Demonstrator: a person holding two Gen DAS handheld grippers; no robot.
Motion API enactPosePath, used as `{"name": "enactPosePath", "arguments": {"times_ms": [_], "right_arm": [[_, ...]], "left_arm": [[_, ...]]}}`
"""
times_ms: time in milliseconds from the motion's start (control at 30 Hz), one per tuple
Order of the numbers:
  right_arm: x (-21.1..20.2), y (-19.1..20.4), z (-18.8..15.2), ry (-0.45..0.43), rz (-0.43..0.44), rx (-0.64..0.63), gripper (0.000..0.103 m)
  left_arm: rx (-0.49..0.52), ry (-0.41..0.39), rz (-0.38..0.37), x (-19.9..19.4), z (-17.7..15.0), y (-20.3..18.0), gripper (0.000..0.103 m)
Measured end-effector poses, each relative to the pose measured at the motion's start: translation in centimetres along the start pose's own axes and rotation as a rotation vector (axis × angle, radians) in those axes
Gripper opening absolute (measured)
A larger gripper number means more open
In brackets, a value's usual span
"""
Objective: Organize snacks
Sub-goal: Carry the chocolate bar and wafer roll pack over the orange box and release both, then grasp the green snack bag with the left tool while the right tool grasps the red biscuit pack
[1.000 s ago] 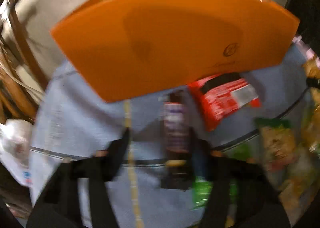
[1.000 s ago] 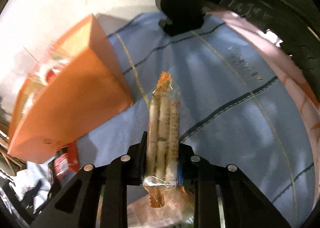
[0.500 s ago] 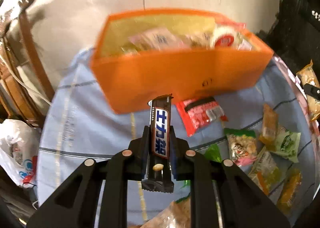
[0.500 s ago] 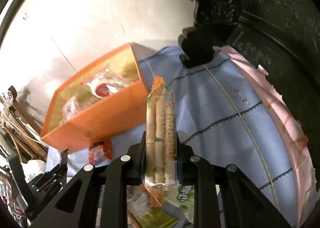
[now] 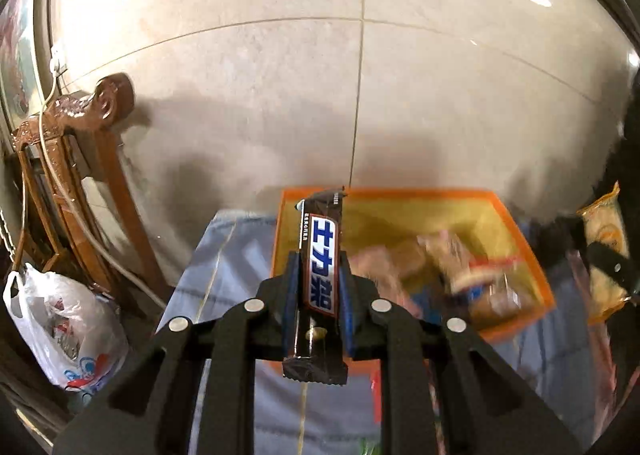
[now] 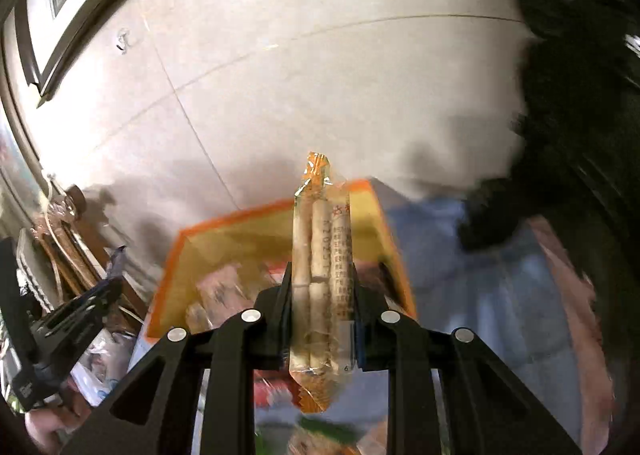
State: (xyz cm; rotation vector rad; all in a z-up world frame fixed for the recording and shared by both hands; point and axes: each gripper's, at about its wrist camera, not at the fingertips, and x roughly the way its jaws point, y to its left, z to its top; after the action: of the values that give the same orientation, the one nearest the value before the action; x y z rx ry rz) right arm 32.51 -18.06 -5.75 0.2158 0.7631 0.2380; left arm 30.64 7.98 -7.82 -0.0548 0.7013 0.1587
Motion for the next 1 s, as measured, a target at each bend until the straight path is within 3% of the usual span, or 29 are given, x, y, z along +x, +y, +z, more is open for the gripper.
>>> {"name": "enactPosePath", "arguments": {"times_ms": [67,267,300,333,367,400,500,633,733,833,900,1000], "right_arm": [[1.9,0.4,1.5,0.018,-0.002,-0.010,0.023],[5.3,0.5,2.6,0.047,-0.026,-0.030,0.023],[5.9,0.5,2.6,0.058,-0.028,-0.041,0.023],[6.3,0.5,2.5,0.076,-0.025,-0.048,0.035],[6.6,0.4,2.3,0.101,-0.026,-0.048,0.086],[6.5,-0.1,1.9,0.114,-0.037,-0.020,0.100],[5.7,-1.1,0.5,0.134,-0.023,0.011,0.100],[4.0,-1.0,-5.2,0.159,-0.091,-0.023,0.100],[5.0,1.1,-10.5,0.229,-0.111,-0.063,0.100],[7.6,4.4,-14.7,0.305,-0.081,-0.104,0.100],[9.7,6.2,-16.1,0.327,-0.067,-0.122,0.100],[12.9,7.9,-16.8,0.358,-0.137,-0.182,0.099]], "left_arm": [[-0.007,-0.001,-0.034,1.3,0.9,-0.1,0.017],[0.017,0.021,-0.033,3.4,2.0,-1.1,0.017],[0.016,0.017,-0.038,3.6,2.0,-1.2,0.023],[0.014,0.015,-0.045,3.6,1.9,-1.3,0.062],[0.006,0.011,-0.035,3.5,1.8,-1.3,0.090],[-0.002,-0.009,-0.008,3.1,1.5,-1.1,0.098],[0.064,-0.053,0.073,2.0,0.2,-0.9,0.099],[0.102,-0.030,0.111,0.7,-2.1,0.1,0.099],[0.029,0.000,0.131,-0.6,-4.4,2.1,0.099],[-0.066,0.036,0.102,-1.6,-6.4,4.1,0.099],[-0.086,0.050,0.098,-2.4,-7.7,5.2,0.099],[-0.066,0.056,0.158,-3.5,-9.4,6.5,0.099]]}}
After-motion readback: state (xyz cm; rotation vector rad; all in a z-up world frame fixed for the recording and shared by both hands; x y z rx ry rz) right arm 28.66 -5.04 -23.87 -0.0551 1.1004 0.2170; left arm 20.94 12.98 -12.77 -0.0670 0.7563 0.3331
